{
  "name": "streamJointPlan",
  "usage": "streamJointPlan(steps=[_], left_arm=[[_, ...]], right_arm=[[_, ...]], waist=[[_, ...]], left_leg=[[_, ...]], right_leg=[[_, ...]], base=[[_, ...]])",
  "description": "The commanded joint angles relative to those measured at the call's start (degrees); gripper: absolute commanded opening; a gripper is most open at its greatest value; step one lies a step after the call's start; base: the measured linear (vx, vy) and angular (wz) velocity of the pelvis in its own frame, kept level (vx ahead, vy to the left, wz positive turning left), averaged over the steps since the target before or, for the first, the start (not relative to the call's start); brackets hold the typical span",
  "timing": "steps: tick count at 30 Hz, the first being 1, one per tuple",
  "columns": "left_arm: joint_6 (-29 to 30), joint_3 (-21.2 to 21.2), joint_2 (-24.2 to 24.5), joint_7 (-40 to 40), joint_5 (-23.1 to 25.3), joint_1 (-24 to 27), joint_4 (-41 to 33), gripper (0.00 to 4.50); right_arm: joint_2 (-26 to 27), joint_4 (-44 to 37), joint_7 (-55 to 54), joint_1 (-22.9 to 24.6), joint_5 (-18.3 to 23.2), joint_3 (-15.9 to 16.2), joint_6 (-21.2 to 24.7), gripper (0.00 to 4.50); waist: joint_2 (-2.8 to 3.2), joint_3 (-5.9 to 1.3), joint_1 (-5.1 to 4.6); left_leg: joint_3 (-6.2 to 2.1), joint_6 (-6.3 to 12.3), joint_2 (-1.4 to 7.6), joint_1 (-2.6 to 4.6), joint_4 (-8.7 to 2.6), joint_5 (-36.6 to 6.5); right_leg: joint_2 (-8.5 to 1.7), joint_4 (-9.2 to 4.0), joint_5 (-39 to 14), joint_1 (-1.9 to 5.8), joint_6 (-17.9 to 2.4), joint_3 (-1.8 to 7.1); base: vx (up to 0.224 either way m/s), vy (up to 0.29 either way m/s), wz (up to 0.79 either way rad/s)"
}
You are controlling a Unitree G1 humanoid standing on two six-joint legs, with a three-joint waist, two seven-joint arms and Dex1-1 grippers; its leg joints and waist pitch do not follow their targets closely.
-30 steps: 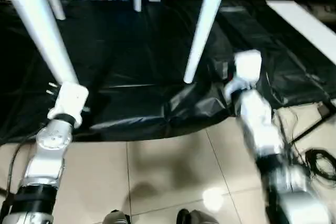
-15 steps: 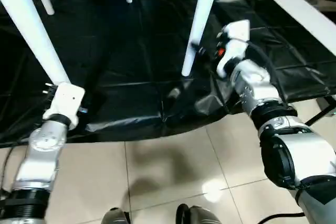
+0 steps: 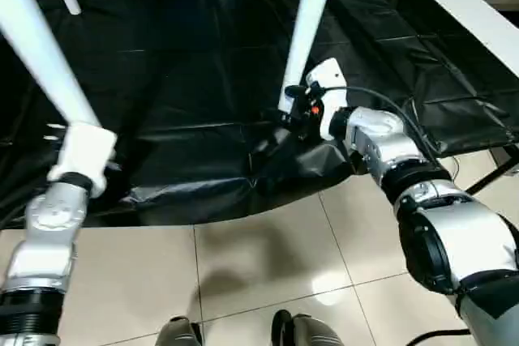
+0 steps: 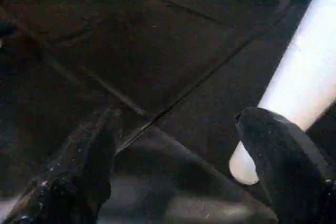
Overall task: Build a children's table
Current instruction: Flip table
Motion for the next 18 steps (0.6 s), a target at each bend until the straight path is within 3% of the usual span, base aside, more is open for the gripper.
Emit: streamJointPlan(steps=[1,4,8,10,14,18], left_arm=[[1.0,2.3,-0.2,1.1,-1.2,1.1,-1.2,3.48],[-0.2,3.8,-0.2,0.4,-2.8,1.6,-0.4,3.48],[-2.0,5.9,0.7,2.2,-3.2,0.2,4.0,3.48],[-2.9,6.5,1.5,2.8,-3.1,-0.8,6.7,3.48],[-4.1,7.3,2.9,3.8,-2.9,-2.7,10.9,3.48],[-5.6,8.5,4.4,5.9,-2.5,-4.1,14.7,3.48]], right_arm=[[-0.7,-0.8,1.4,1.7,0.4,-0.2,-1.2,3.87],[-0.4,-3.1,3.1,4.6,1.3,-0.6,-2.6,3.87],[0.7,-6.6,4.1,8.5,2.2,-0.3,-3.9,3.87],[1.5,-8.8,4.5,10.5,2.9,-0.5,-3.9,3.87],[3.0,-14.5,3.6,15.0,3.8,-0.6,-3.8,3.87],[4.1,-22.4,2.2,20.2,4.8,-0.1,-1.9,3.87]], waist=[[1.16,-4.59,0.26],[1.0,-4.66,0.26],[0.68,-4.71,0.28],[0.83,-4.86,0.25],[0.81,-5.2,0.21],[1.18,-5.63,0.28]], left_leg=[[0.71,7.45,1.11,0.91,-3.88,-6.0],[0.82,8.45,1.19,0.99,-3.84,-6.7],[0.93,8.01,1.15,1.15,-4.01,-8.5],[0.95,7.54,1.16,1.18,-4.07,-8.6],[1.05,6.66,1.26,1.36,-4.03,-7.8],[1.13,6.82,1.21,1.58,-3.92,-6.4]], right_leg=[[-3.0,-2.39,-5.0,3.91,-17.8,2.51],[-3.09,-2.54,-6.3,3.82,-17.9,2.52],[-2.99,-3.03,-10.0,3.74,-16.5,2.54],[-2.97,-2.99,-10.4,3.76,-15.7,2.54],[-2.96,-2.74,-8.9,3.73,-15.6,2.61],[-2.75,-2.41,-5.5,3.81,-15.8,2.59]], base=[[0.0,0.0,0.0],[0.0,0.0,0.0],[0.0,0.0,0.0],[0.0,0.0,0.0],[0.0,0.0,0.0],[0.0,0.0,0.0]])
